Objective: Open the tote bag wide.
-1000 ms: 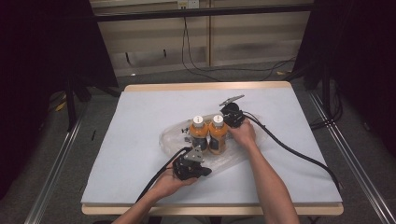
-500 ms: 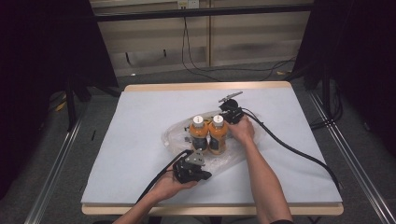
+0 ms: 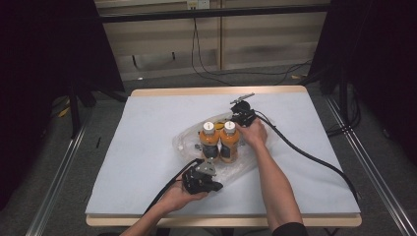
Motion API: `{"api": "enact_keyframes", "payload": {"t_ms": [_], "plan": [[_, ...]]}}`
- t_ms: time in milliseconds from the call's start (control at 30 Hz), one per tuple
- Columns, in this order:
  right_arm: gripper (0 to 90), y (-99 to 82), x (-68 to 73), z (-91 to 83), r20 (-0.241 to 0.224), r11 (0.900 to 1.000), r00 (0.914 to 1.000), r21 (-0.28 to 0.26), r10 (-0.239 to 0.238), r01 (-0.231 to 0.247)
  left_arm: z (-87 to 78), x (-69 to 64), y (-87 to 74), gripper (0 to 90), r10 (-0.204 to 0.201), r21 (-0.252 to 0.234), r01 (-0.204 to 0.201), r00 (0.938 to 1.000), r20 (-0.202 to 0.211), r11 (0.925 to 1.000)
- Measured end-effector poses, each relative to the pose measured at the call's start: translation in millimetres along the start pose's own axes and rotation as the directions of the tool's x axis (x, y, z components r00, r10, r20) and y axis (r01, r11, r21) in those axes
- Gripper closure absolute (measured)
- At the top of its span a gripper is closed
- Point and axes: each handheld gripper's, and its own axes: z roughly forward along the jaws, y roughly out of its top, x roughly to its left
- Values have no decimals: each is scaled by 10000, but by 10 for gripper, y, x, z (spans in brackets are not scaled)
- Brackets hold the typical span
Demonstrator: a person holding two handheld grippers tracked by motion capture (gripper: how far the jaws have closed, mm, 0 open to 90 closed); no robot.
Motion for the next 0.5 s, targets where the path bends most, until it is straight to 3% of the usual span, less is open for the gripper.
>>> {"api": "enact_keyframes", "payload": {"t_ms": [100, 133, 233, 300, 500], "plan": [[900, 12, 16, 4, 107, 10000, 9999, 43, -65, 64, 1, 62, -9, 900, -216, -106, 218, 9995, 213, 9997], [900, 7, 32, 0, 100, 9999, 9998, 39, -166, 166, 0, 82, -5, 900, -221, -106, 221, 9997, 56, 9997], [900, -8, 80, -16, -404, 9997, 9989, 55, -253, 255, 18, 134, -6, 900, -487, -337, 491, 9987, 120, 9982], [900, -10, 125, -13, -770, 9993, 9963, 4, -377, 379, 14, 137, 3, 900, -432, -243, 433, 9991, 45, 9988], [900, -18, 137, -21, -994, 9994, 9944, -80, -347, 341, 17, 138, 4, 900, -464, -299, 463, 9989, -27, 9985]]}}
